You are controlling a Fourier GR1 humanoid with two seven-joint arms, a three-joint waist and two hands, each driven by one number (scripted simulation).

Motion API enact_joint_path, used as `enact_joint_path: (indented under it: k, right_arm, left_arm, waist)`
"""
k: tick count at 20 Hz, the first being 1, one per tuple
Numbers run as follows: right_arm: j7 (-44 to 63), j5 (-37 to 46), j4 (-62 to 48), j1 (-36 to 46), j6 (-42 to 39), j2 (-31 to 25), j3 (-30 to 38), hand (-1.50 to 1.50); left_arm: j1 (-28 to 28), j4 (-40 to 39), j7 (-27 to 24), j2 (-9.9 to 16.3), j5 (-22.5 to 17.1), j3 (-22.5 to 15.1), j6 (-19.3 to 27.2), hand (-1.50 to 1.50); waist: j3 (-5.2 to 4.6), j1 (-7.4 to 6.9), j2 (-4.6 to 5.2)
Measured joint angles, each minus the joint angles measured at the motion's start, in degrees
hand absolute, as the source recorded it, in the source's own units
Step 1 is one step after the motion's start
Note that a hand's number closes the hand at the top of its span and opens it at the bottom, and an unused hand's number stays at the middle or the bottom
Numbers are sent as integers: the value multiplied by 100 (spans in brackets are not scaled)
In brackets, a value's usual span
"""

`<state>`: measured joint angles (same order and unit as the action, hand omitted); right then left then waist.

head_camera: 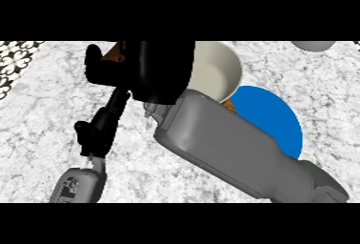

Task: Pick the sweet potato from the plate and place it in the bowl

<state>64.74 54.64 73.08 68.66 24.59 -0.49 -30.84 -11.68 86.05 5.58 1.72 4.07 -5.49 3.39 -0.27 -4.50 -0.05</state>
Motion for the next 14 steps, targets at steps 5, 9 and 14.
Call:
enact_joint_path:
  k: [5,9,14]
  right_arm:
    - [84,-151,-923,965,-59,2,505,150]
    - [-5,-277,-1705,1363,8,8,819,150]
    - [-62,-105,-2571,1490,-142,0,1011,150]
  left_arm:
    - [64,17,-56,32,-18,69,11,0]
    - [45,-10,-84,104,-87,193,-27,0]
    - [197,116,-73,66,-30,162,58,0]
  waist:
    - [5,88,15]
    - [8,144,32]
    - [14,256,17]
